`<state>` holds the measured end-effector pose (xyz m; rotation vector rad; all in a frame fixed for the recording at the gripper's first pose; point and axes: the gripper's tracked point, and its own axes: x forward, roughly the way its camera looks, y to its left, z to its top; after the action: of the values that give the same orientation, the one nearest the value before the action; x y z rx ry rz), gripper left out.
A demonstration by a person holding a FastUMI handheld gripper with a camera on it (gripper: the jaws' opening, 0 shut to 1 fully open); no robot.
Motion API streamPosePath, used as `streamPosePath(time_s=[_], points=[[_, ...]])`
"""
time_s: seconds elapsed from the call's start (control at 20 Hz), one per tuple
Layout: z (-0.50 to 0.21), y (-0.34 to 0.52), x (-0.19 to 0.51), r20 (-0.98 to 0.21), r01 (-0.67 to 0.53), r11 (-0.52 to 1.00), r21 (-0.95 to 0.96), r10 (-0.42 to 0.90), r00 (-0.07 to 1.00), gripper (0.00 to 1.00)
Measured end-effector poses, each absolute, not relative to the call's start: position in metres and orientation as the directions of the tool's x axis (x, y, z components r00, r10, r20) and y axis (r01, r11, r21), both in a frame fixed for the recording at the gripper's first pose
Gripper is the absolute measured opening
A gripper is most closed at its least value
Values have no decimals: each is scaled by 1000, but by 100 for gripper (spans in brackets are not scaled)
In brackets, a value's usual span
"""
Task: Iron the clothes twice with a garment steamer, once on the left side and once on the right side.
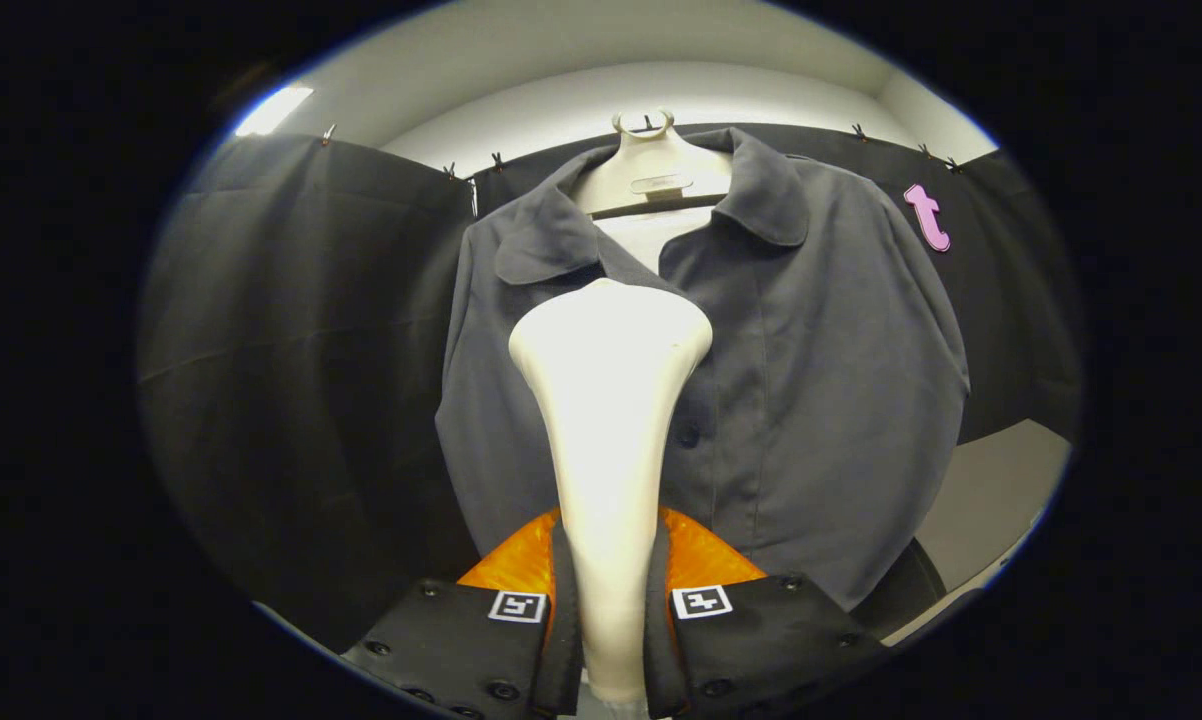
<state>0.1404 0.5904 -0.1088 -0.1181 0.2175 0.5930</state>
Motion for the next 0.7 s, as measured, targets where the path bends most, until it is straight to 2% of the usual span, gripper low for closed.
streamPosePath(time_s=[0.7], points=[[-172,571,149,-310,-487,867,-109,436,845,32]])
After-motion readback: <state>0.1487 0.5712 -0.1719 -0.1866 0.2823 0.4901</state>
